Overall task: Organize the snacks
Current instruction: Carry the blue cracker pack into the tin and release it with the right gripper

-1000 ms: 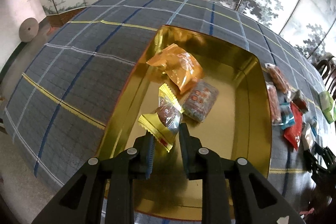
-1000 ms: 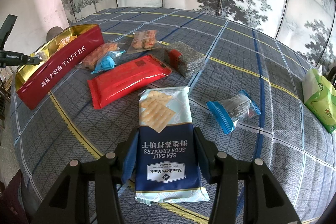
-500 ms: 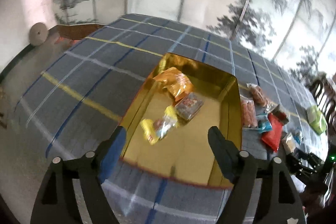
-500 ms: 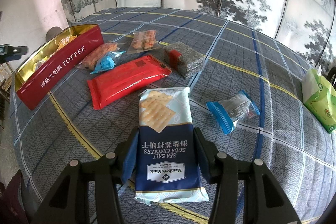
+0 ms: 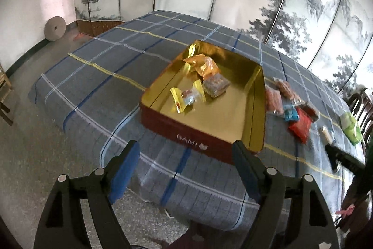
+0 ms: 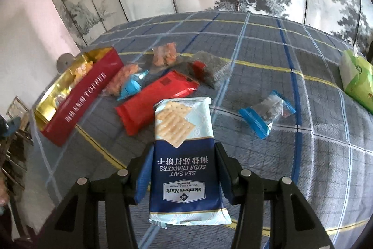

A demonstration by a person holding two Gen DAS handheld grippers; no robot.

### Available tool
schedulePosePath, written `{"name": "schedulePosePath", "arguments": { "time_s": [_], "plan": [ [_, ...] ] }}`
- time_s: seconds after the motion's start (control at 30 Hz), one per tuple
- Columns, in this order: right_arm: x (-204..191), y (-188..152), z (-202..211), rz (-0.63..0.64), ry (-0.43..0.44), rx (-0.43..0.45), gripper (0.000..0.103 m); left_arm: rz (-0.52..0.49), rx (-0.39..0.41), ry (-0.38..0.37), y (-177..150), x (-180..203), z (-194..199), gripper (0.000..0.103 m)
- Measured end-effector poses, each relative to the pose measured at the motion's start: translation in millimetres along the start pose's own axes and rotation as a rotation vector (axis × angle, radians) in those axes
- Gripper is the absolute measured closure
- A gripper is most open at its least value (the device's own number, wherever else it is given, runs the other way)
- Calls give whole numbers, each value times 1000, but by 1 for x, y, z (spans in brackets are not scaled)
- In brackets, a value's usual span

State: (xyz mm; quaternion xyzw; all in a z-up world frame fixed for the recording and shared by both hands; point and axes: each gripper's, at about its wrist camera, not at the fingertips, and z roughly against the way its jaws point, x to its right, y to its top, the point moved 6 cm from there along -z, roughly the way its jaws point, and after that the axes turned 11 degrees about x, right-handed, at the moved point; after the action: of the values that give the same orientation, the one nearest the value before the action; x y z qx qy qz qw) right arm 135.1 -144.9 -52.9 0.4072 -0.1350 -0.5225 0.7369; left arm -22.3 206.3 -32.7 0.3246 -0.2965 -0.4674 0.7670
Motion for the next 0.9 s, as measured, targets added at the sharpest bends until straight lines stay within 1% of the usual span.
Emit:
{"name": "schedulePosePath", "arguments": {
  "time_s": [0.07, 0.17, 0.3, 0.43, 0.53, 0.67, 0.8, 0.9],
  "plan": [
    [-12, 8, 2, 0, 20, 8, 52, -16, 10, 19, -4, 0, 3, 26],
    [-36, 25, 2, -4, 78, 21, 52, -34, 23, 32, -9, 0, 8, 26],
    [-81, 58, -4, -7, 197, 29, 52, -60, 39, 48, -13, -1, 11, 26],
    [-127, 87, -24, -38, 316, 12, 52, -95, 41, 61, -17, -2, 12, 26],
    [-157, 103, -52, -47, 370, -22, 52, -110, 45, 65, -18, -4, 13, 26],
    [-184, 113, -88, -58, 401, -66, 52, -142, 64, 79, -20, -7, 15, 26],
    [-203, 113, -125, -109, 403, -114, 52, -175, 65, 82, -23, -7, 14, 26],
    [-210, 115, -147, -124, 379, -138, 52, -194, 53, 80, -27, -7, 12, 26]
  ]
}}
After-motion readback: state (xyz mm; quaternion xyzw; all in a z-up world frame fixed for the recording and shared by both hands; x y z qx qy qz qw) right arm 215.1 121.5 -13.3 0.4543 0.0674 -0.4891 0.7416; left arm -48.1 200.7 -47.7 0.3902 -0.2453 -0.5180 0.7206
